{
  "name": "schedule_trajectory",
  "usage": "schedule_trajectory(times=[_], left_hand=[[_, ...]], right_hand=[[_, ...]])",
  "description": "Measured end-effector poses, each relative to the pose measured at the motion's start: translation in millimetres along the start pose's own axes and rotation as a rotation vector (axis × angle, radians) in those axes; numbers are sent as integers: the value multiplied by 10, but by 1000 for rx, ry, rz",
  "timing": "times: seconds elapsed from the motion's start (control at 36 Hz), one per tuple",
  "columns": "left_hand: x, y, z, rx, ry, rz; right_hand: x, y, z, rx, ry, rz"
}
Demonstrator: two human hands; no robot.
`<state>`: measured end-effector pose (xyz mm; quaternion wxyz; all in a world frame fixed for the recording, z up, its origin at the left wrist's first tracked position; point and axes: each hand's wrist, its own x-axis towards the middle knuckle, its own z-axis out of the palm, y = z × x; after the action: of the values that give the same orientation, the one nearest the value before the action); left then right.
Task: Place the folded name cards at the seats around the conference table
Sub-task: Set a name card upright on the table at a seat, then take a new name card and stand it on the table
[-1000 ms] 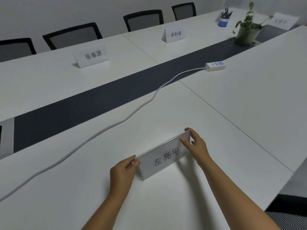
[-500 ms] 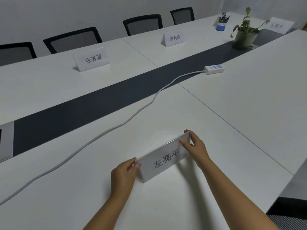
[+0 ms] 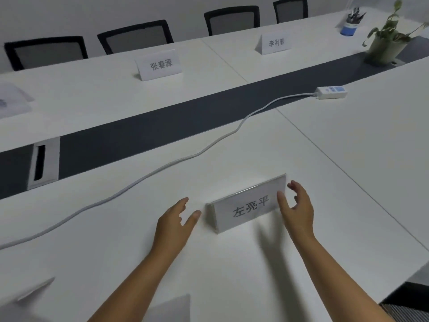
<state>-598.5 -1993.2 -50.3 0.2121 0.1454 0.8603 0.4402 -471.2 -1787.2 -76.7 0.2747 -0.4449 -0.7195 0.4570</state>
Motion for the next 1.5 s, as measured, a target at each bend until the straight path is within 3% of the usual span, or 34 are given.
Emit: schedule_trajectory(times=[0.11, 0.25, 0.39, 0.44, 0.5, 0.61, 0.83, 1.08, 1.31, 1.5], left_hand=[[-401, -120, -452, 23, 166, 50], [-1035, -418, -870, 2, 428, 59], [-1614, -844, -1044, -149, 673, -107], [-1777, -1015, -1057, -173, 657, -216], [-1898, -1138, -1020, -188, 545, -329], [-2008, -1212, -911, -193, 377, -416], [-2114, -1473, -912, -317, 444, -389], [-2007, -948, -1060, -440, 500, -211], [-1937, 89, -670, -598, 358, 143], [-2508, 972, 270, -435, 78, 403]], right_hand=[[-474, -149, 114, 3, -88, -165], [-1114, -309, 364, -15, -457, -278], [-1669, -294, 491, -131, -797, -300], [-1851, -255, 484, -192, -859, -296], [-2002, -214, 465, -219, -902, -252], [-2196, -204, 457, -309, -951, -203], [-2406, -321, 490, -358, -789, -91], [-2348, -748, 285, -173, -474, -73], [-2378, -1069, -836, -37, 34, -263], [-2522, -663, -2186, 94, 413, -228]])
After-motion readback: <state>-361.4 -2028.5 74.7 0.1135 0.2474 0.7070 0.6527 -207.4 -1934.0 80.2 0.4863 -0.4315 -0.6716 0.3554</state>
